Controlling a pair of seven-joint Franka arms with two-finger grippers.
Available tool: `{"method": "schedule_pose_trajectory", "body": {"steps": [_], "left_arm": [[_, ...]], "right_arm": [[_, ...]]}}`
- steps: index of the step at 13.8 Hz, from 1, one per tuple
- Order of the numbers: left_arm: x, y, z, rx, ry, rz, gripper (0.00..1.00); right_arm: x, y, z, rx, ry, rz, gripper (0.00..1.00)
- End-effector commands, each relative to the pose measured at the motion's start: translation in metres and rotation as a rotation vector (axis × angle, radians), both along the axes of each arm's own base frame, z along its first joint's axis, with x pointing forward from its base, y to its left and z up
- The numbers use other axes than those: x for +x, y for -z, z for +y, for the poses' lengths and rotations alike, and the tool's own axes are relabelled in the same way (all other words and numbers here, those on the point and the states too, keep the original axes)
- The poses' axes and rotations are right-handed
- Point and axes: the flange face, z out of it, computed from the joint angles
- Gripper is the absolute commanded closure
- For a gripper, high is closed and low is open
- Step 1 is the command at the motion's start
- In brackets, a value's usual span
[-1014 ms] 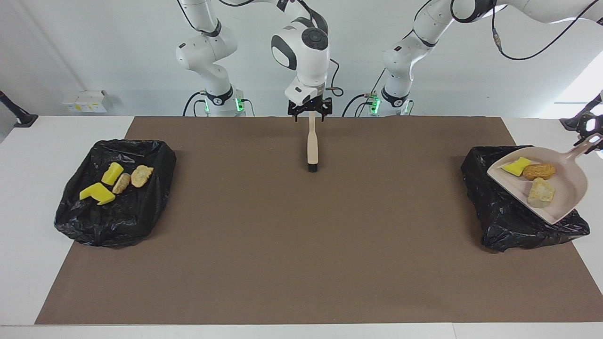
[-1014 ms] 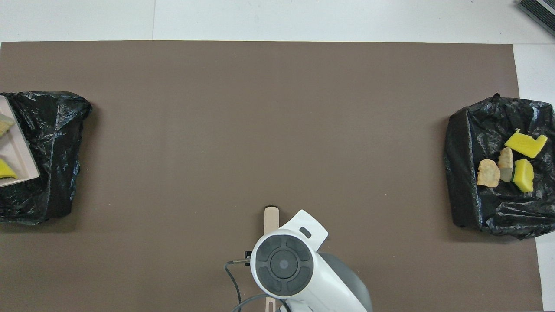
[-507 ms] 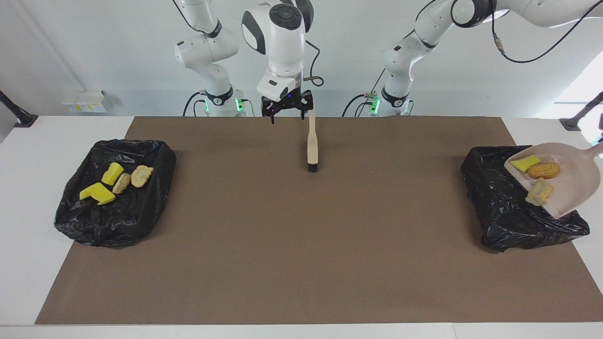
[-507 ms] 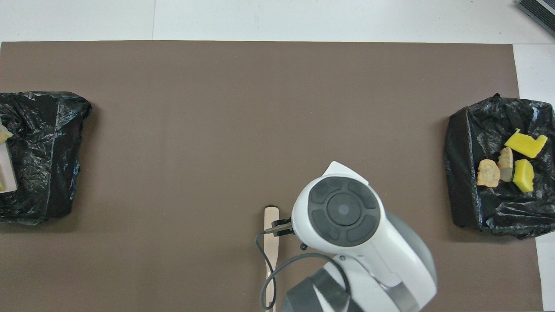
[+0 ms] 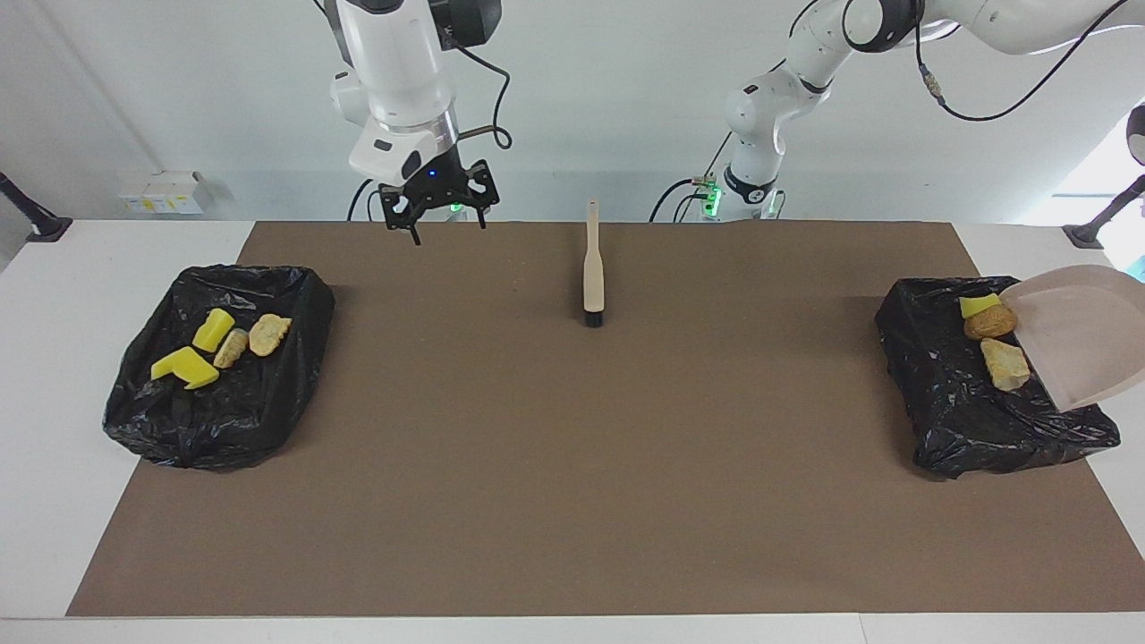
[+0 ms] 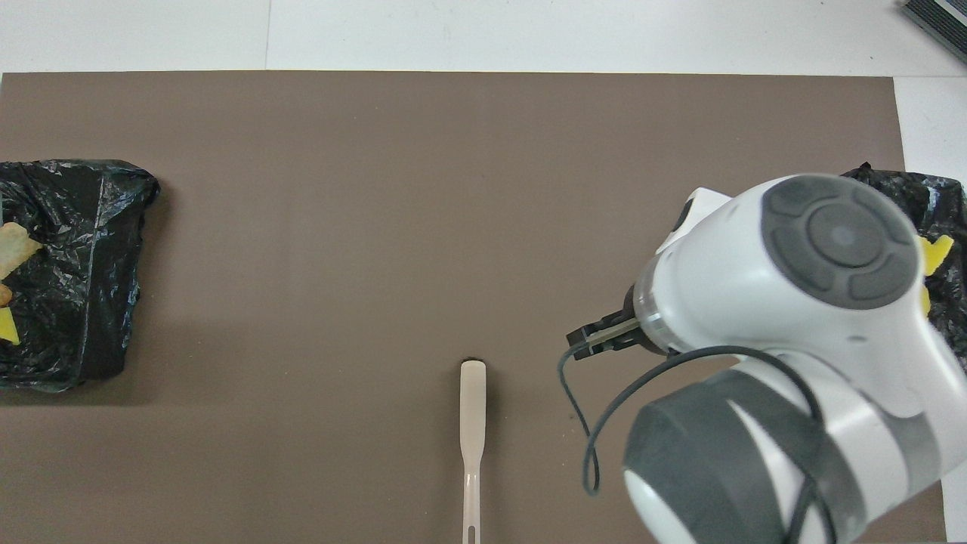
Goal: Sweep and dump trash in bin
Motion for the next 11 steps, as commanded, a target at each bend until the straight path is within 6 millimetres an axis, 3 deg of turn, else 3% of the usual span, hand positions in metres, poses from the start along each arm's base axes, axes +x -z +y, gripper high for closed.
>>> {"method": "schedule_pose_trajectory", "body": {"steps": [1, 3, 7, 9, 11], "left_arm": [[0.008, -0.019, -0.027, 0.054, 0.067, -0.007, 1.00], [0.013, -0.022, -0.034, 0.058, 0.092, -0.030, 1.00], [0.030, -0.052, -0.078, 0.117, 0.180, -0.093, 1.00], [0.036, -0.056, -0.095, 0.124, 0.209, -0.110, 1.00], [0.041, -0.058, -0.113, 0.115, 0.188, -0.175, 1.00]], "right_arm": [[0.010, -0.004, -0.026, -0.070, 0.009, -0.006, 0.00], [0.015, -0.009, -0.044, -0.076, 0.042, -0.019, 0.00], [0.025, -0.014, -0.103, -0.064, 0.177, -0.033, 0.00], [0.028, -0.014, -0.133, -0.064, 0.303, -0.036, 0.00], [0.029, -0.014, -0.148, -0.061, 0.353, -0.034, 0.00]]}}
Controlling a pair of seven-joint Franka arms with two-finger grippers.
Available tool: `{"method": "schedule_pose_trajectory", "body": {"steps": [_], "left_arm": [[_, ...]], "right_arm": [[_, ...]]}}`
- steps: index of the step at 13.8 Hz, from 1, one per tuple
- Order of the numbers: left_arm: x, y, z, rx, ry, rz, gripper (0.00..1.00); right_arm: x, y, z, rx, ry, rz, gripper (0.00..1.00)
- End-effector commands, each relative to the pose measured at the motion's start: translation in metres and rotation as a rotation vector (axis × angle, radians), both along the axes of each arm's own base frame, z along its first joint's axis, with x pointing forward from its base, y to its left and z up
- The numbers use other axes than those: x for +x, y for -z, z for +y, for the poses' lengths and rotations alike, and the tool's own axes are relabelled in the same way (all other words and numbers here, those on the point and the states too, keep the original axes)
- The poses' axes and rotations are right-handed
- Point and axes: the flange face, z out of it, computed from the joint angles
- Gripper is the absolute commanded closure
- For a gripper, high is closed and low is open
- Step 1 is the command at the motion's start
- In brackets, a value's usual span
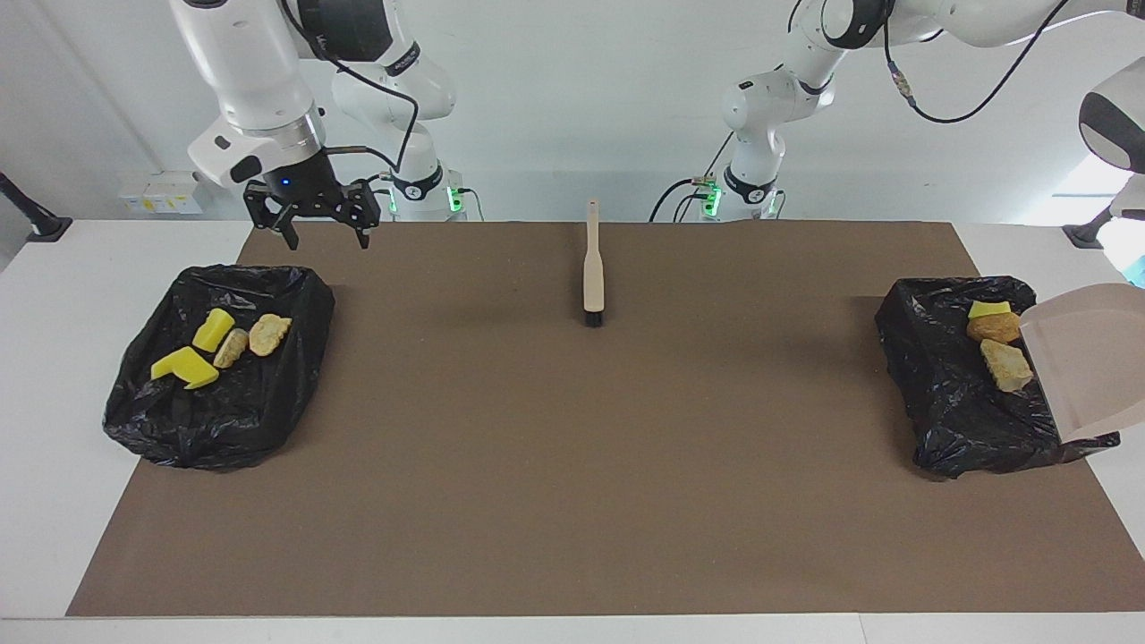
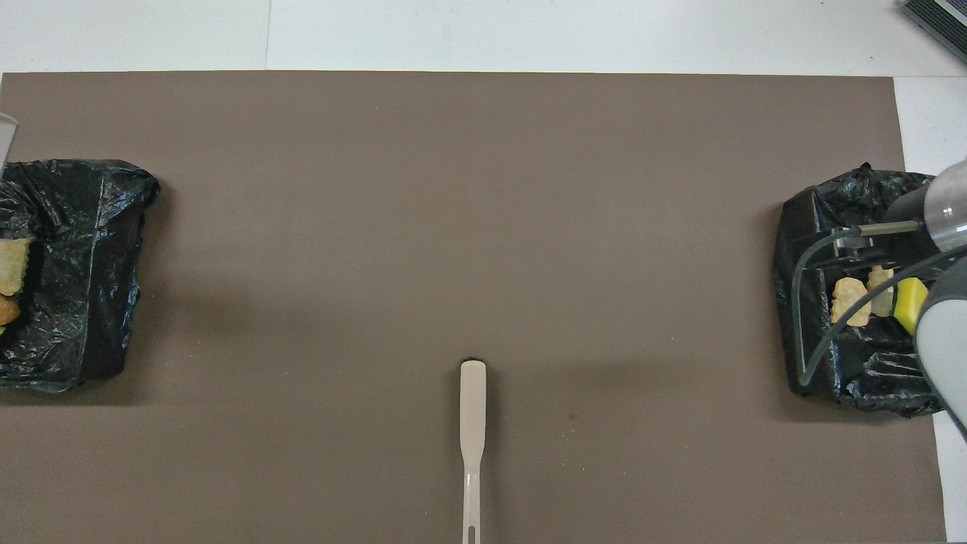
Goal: Sweep and dump trash in bin
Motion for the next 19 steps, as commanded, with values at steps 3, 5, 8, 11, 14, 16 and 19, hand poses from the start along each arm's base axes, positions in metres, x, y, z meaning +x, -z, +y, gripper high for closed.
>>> {"method": "schedule_pose_trajectory", "body": {"steps": [3, 5, 8, 11, 14, 16, 19], "left_arm": [[0.004, -0.013, -0.056, -0.036, -0.022, -0.095, 1.00], [0.000, -0.011, -0.066, -0.148, -0.096, -0.141, 1.00], [-0.012, 0.005, -0.079, -0.297, -0.214, -0.171, 1.00], [-0.027, 0.021, -0.110, -0.440, -0.432, -0.199, 1.00], [-0.053, 0.042, -0.174, -0.579, -0.738, -0.278, 1.00], [-0.071, 0.053, -0.219, -0.640, -0.907, -0.309, 1.00], [-0.098, 0.074, -0.305, -0.706, -1.099, -0.310, 1.00]], "right_arm": [[0.001, -0.007, -0.019, 0.012, 0.063, -0.009, 0.00], [-0.004, -0.014, -0.021, -0.003, -0.024, -0.016, 0.00], [-0.011, -0.021, -0.018, 0.007, -0.015, -0.021, 0.00], [-0.016, -0.025, -0.008, 0.007, -0.015, -0.028, 0.00], [-0.017, -0.026, -0.012, 0.015, -0.018, -0.029, 0.00], [-0.018, -0.023, -0.010, 0.065, 0.000, -0.021, 0.00], [-0.029, -0.013, -0.008, 0.073, 0.011, -0.008, 0.00]]}}
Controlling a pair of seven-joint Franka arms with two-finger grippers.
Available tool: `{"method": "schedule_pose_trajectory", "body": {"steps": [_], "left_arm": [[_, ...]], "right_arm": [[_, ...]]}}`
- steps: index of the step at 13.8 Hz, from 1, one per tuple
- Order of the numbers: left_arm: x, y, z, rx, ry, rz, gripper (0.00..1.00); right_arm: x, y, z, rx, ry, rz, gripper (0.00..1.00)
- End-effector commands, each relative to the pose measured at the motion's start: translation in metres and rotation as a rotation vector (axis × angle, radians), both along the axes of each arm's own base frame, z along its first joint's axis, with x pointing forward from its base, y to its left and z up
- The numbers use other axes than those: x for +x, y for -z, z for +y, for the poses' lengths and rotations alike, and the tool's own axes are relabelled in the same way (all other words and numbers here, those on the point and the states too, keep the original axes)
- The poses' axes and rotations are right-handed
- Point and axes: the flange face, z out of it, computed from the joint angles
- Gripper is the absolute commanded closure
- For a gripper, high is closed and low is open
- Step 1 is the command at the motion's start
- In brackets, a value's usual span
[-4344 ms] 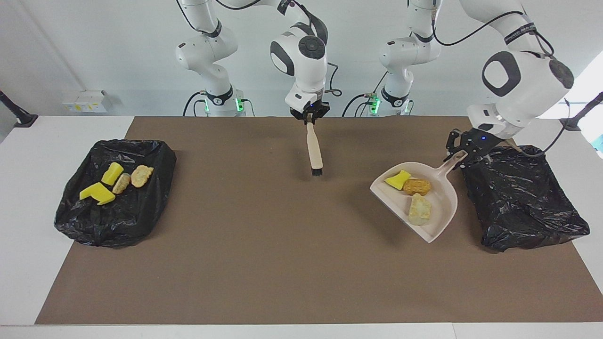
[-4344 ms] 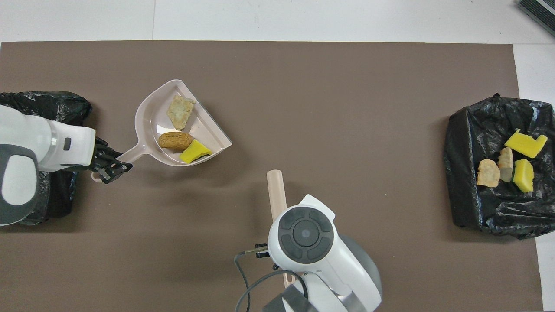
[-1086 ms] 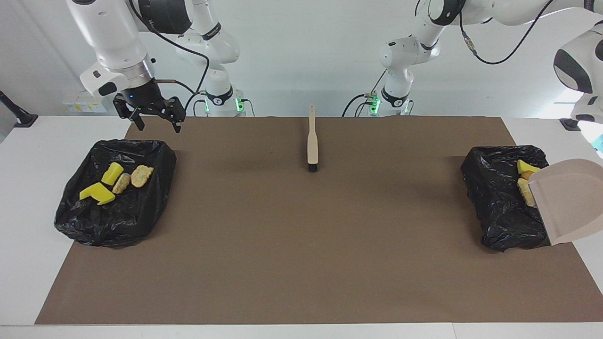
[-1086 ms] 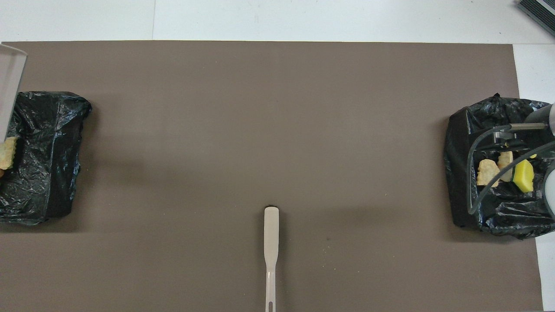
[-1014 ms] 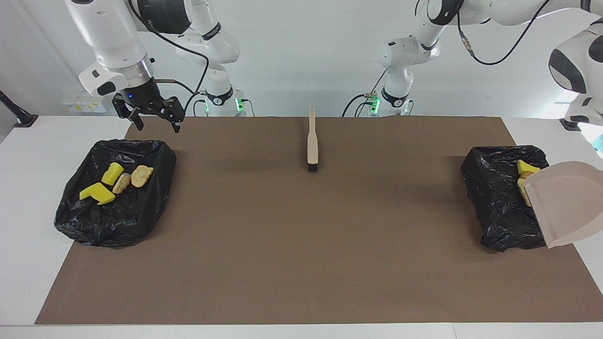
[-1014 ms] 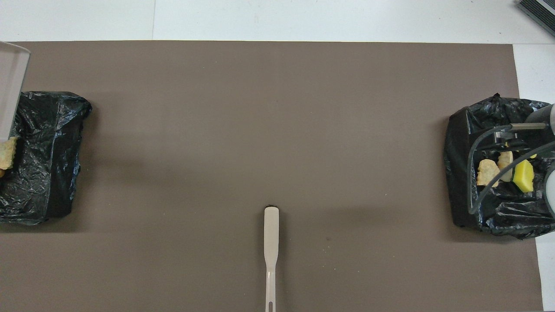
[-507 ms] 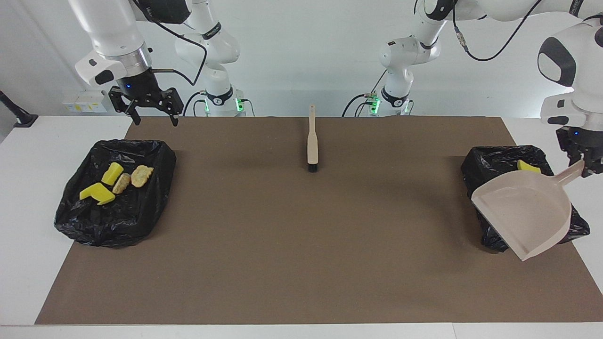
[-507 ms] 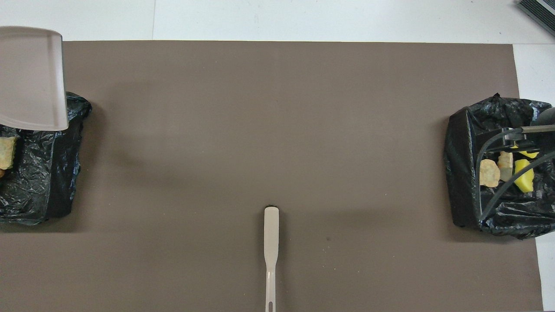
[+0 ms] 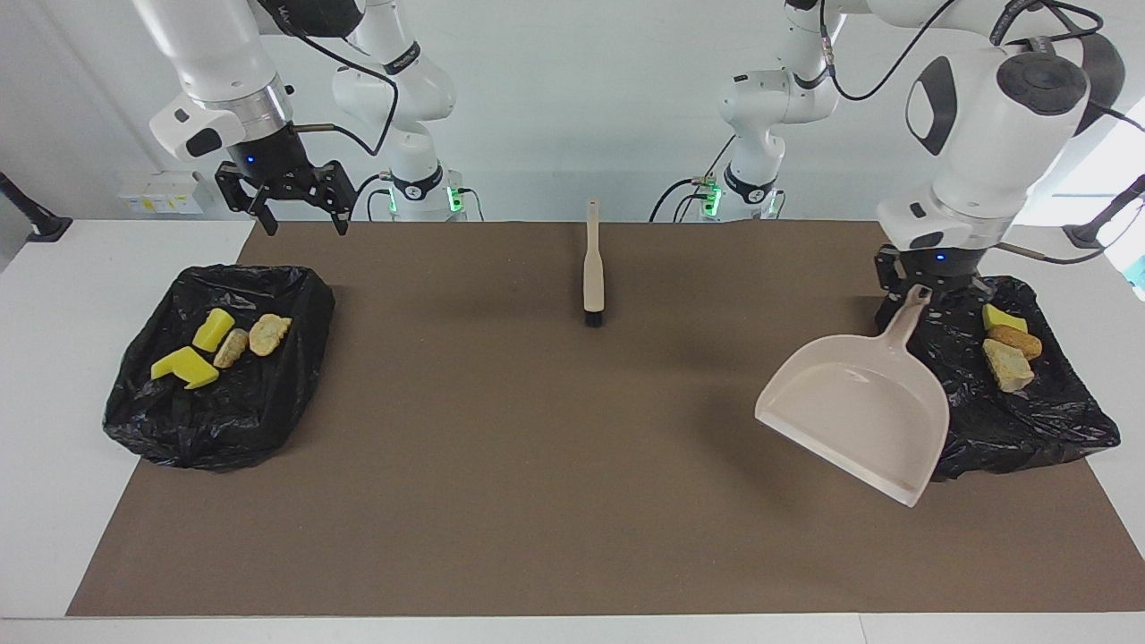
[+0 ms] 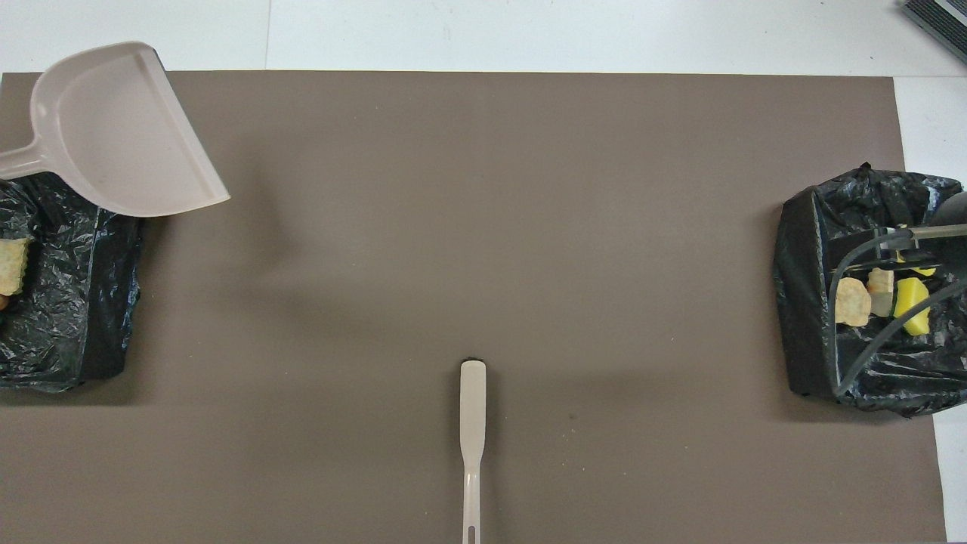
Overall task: Sweep and dump trash in bin
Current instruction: 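Bring the empty dustpan back to the table center with the left gripper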
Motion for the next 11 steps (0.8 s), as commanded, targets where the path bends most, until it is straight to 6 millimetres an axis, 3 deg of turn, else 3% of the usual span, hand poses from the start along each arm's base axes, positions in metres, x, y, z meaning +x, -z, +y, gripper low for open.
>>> {"method": "schedule_pose_trajectory", "body": {"steps": [1, 2, 4, 6, 8, 11], "left_arm": [[-0.034, 0.020, -0.077, -0.067, -0.194, -0.004, 1.00], [-0.040, 0.029, -0.118, -0.099, -0.256, -0.033, 1.00], [-0.052, 0.062, -0.178, -0.163, -0.366, -0.042, 1.00], [-0.060, 0.101, -0.240, -0.199, -0.356, -0.047, 1.00], [-0.064, 0.124, -0.277, -0.253, -0.394, -0.065, 1.00], [-0.063, 0.153, -0.299, -0.297, -0.420, -0.074, 1.00]], "right_arm": [[-0.017, 0.007, -0.001, 0.016, 0.015, 0.022, 0.00], [-0.017, 0.008, -0.001, 0.016, 0.016, 0.025, 0.00], [-0.017, 0.007, 0.002, 0.016, 0.009, 0.022, 0.00], [-0.017, 0.008, 0.005, 0.014, -0.005, 0.023, 0.00], [-0.016, 0.006, 0.000, 0.015, 0.005, 0.022, 0.00], [-0.015, 0.006, -0.002, 0.015, 0.010, 0.022, 0.00]]}}
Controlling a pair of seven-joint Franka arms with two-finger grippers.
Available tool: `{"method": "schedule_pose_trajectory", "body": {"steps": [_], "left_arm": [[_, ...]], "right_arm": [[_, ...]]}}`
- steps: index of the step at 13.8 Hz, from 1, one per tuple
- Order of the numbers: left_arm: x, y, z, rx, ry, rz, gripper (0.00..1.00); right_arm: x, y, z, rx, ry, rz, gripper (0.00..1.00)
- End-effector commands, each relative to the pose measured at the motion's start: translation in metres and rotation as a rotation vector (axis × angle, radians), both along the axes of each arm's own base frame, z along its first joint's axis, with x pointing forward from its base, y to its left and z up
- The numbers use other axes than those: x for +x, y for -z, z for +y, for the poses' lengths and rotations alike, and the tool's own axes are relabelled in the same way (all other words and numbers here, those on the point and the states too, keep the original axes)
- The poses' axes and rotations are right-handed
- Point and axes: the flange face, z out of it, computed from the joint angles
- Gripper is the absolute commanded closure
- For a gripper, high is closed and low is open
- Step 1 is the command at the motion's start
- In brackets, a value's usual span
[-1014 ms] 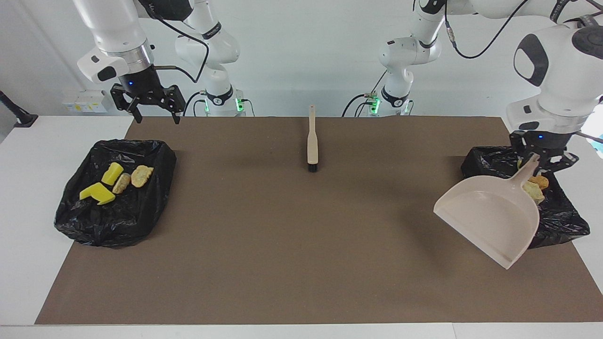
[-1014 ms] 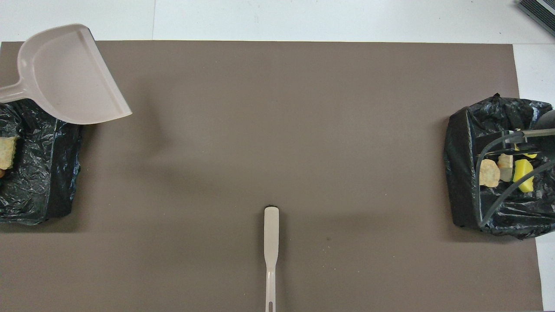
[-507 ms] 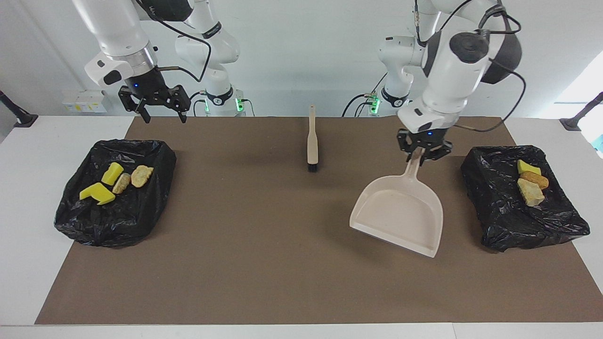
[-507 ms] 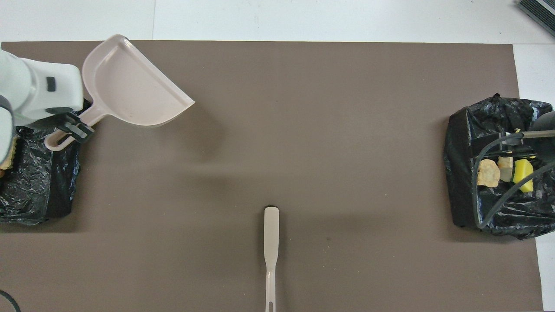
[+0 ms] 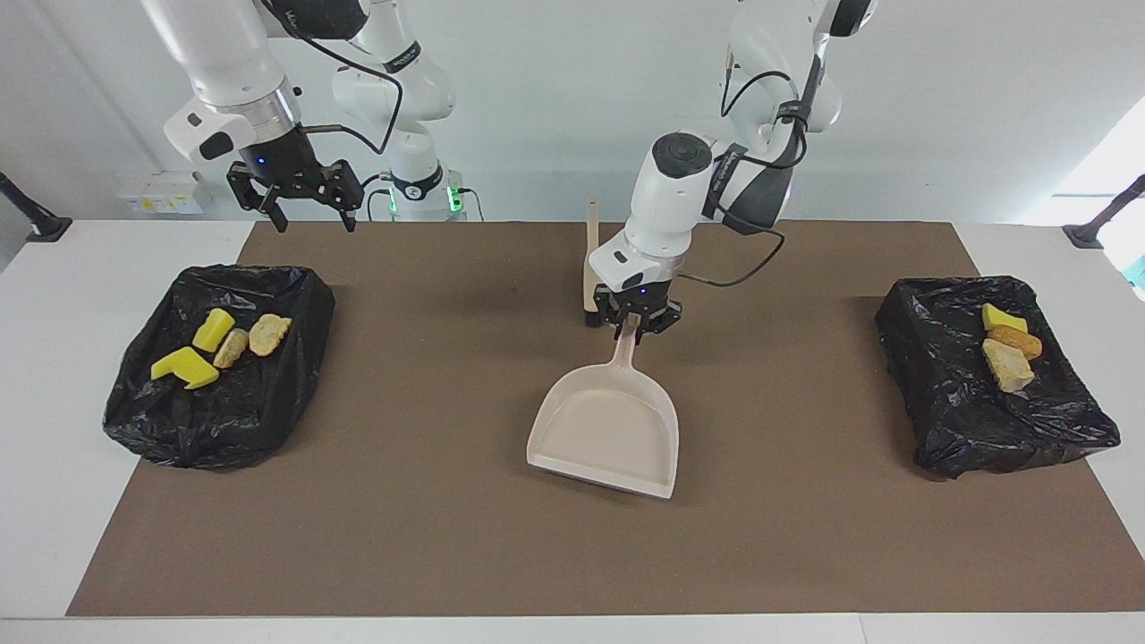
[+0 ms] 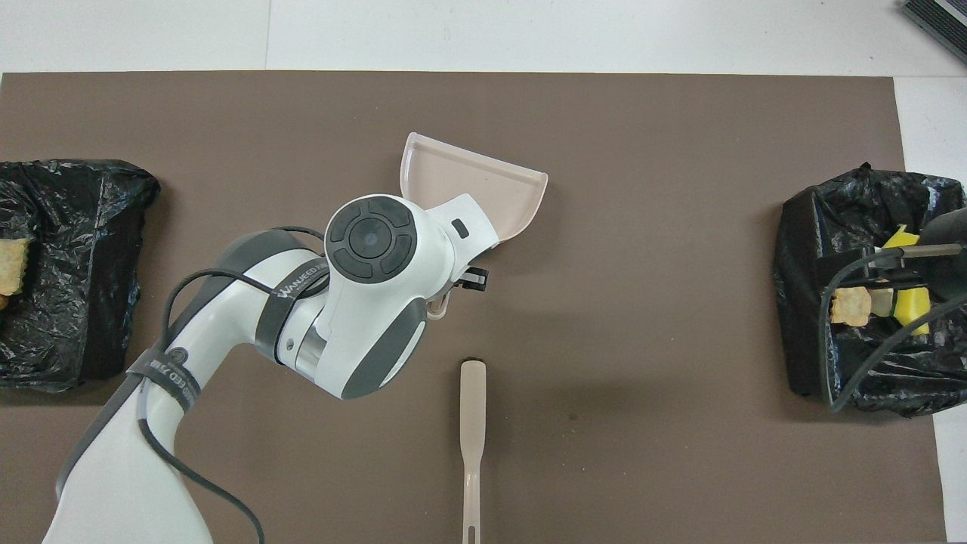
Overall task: Sweep and dump trash in bin
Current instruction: 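Bring the empty dustpan back to the table center with the left gripper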
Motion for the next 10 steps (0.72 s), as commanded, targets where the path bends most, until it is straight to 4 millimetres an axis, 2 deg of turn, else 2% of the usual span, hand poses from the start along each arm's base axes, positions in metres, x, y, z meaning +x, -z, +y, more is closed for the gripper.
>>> {"method": "schedule_pose_trajectory", "body": {"steps": [1, 3, 5, 9, 10], "left_arm": [[0.008, 0.015, -0.011, -0.056, -0.038, -0.038, 1.00], [0.007, 0.019, -0.012, -0.057, -0.040, -0.035, 1.00], [-0.006, 0.043, -0.039, -0.066, -0.057, -0.019, 1.00], [-0.004, 0.047, -0.039, -0.072, -0.083, -0.018, 1.00], [-0.002, 0.048, -0.035, -0.074, -0.102, -0.018, 0.85]], "right_arm": [[-0.006, -0.002, 0.000, 0.014, 0.003, 0.002, 0.00], [-0.005, -0.002, -0.003, 0.000, 0.009, 0.000, 0.00], [-0.004, -0.001, -0.010, 0.002, 0.022, 0.002, 0.00], [0.000, -0.003, 0.000, 0.003, -0.011, -0.041, 0.00], [0.004, -0.004, 0.003, 0.014, -0.008, -0.065, 0.00]]}}
